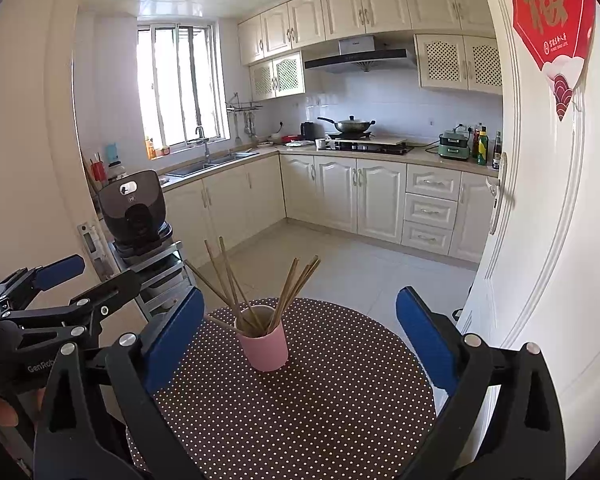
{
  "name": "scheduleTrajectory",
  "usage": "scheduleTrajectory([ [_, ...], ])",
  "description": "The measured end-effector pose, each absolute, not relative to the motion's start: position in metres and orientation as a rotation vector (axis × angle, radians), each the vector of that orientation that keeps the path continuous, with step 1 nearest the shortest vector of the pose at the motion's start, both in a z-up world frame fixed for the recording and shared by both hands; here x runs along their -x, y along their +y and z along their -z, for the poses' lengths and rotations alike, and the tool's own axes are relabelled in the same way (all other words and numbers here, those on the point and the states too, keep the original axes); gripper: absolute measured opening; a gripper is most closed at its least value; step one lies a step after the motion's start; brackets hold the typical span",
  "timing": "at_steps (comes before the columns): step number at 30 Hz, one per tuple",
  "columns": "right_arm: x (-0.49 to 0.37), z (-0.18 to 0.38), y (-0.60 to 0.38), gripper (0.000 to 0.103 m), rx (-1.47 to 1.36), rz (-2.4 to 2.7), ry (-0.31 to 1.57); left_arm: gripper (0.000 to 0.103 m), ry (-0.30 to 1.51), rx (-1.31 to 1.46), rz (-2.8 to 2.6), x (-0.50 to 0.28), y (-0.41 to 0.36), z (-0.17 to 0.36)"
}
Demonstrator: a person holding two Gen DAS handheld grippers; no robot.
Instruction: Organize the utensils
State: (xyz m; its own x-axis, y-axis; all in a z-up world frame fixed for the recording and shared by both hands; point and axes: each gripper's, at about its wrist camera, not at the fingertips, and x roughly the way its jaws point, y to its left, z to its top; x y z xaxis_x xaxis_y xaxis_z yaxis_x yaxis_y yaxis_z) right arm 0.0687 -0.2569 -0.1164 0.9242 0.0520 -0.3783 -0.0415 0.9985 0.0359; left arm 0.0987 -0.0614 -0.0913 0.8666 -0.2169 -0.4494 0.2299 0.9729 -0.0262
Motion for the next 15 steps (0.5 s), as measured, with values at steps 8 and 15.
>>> scheduleTrajectory([
  [8,-0.0677,0.1159,-0.2556,0.094,-0.026,-0.045,0.386,0.092,0.467,-0.022,0.235,-0.0999,-0.0611,0.0903],
  [15,-0.067,0.1168,-0.2554,0.094,-0.026,-0.045,0.388,0.092,0.464,-0.02,0.232,-0.099,-0.0607,0.0901],
])
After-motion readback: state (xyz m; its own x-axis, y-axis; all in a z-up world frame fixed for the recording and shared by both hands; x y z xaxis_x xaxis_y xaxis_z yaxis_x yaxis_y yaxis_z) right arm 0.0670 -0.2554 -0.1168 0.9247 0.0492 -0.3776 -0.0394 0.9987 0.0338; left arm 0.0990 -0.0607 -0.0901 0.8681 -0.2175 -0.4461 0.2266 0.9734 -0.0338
